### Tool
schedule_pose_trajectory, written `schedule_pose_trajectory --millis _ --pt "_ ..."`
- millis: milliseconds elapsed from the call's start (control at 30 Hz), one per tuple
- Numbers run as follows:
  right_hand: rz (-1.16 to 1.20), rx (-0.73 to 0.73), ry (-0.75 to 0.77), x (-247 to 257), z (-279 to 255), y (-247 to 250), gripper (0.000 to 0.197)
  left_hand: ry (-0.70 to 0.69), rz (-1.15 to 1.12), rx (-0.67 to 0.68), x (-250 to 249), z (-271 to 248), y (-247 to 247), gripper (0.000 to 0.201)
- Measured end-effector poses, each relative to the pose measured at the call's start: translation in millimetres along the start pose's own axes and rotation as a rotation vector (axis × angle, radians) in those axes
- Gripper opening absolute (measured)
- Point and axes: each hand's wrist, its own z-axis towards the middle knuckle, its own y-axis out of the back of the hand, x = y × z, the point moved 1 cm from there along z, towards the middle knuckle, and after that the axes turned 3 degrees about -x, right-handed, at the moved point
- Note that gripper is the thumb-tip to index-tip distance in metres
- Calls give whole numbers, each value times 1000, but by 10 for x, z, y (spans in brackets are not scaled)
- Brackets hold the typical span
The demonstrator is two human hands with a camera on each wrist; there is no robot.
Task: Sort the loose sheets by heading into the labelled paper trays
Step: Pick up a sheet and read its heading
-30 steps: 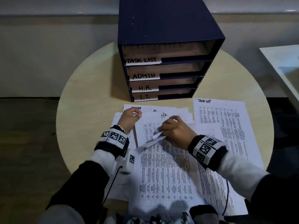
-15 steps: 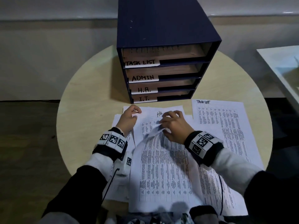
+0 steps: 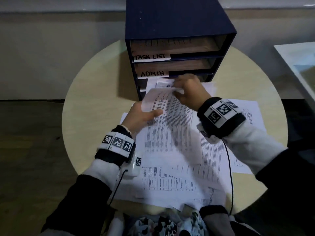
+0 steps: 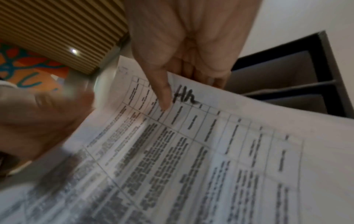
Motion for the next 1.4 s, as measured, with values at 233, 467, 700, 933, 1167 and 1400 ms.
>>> schedule_pose_trajectory --millis 233,467,700,933,1167,1400 --pt "33 -48 -147 37 -62 279 42 -138 55 -199 -272 13 -66 7" --pt "0 -74 -284 -241 -123 585 51 -256 59 -274 -543 -26 178 13" --pt "824 -376 -388 -233 -202 743 34 -326 -79 -300 -815 -81 282 9" --pt "1283 -609 -175 -169 -74 969 21 -574 -90 -270 -1318 -237 301 14" --pt "1276 -619 -228 -142 -66 993 69 -726 -242 -250 -1476 -254 325 17" --pt "1070 -542 -500 -187 -500 367 43 -370 -86 -73 -693 -186 205 28"
